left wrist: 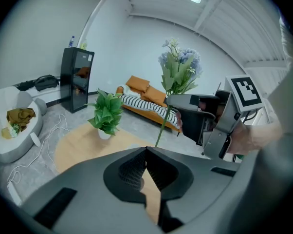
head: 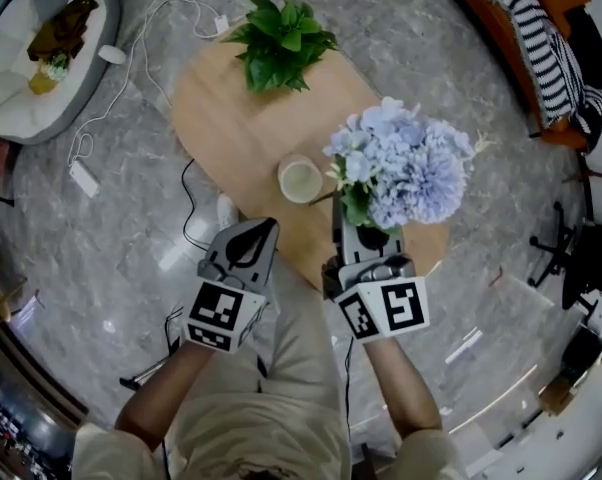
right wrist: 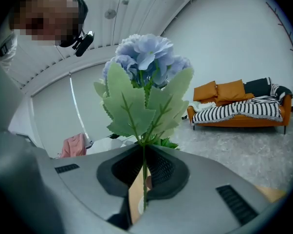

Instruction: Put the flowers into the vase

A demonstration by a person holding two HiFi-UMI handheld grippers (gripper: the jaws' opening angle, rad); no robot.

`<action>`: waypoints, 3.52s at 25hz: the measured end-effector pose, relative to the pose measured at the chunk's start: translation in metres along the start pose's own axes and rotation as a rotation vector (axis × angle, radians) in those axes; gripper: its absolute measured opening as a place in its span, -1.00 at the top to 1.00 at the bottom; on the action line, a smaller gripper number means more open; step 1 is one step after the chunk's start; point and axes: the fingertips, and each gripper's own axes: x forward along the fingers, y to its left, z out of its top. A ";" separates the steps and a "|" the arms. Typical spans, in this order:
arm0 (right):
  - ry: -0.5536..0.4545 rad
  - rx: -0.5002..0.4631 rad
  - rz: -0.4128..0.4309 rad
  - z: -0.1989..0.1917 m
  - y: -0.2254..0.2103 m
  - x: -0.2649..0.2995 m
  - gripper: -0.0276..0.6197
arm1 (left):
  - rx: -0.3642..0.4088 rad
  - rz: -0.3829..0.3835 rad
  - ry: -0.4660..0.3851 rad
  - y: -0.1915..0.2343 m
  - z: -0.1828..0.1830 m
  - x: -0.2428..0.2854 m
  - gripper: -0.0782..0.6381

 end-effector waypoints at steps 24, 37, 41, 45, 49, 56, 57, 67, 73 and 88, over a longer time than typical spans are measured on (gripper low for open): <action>-0.003 -0.064 -0.008 -0.047 -0.013 0.042 0.84 | -0.037 0.002 0.047 0.033 -0.026 0.044 0.76; 0.023 -0.091 -0.012 -0.076 -0.016 0.038 0.84 | -0.075 0.001 0.084 0.036 -0.046 0.057 0.76; 0.044 -0.101 -0.009 -0.089 -0.011 0.032 0.84 | -0.088 -0.003 0.090 0.034 -0.049 0.057 0.76; 0.054 -0.111 -0.012 -0.099 -0.009 0.030 0.84 | -0.078 -0.010 0.090 0.036 -0.053 0.059 0.76; 0.080 -0.114 -0.021 -0.111 -0.009 0.027 0.84 | -0.083 -0.016 0.090 0.035 -0.053 0.057 0.76; 0.129 -0.142 -0.043 -0.131 -0.010 0.025 0.84 | -0.081 -0.023 0.097 0.036 -0.057 0.054 0.76; 0.137 -0.144 -0.046 -0.135 -0.010 0.025 0.84 | -0.081 -0.023 0.098 0.037 -0.058 0.054 0.76; 0.229 -0.170 -0.054 -0.160 -0.010 0.030 0.62 | -0.089 -0.025 0.097 0.042 -0.058 0.049 0.76; 0.275 -0.209 -0.071 -0.165 -0.007 0.031 0.50 | -0.081 -0.034 0.104 0.044 -0.055 0.046 0.76; 0.373 -0.388 -0.127 -0.178 -0.001 0.034 0.27 | -0.066 -0.056 0.120 0.045 -0.053 0.045 0.76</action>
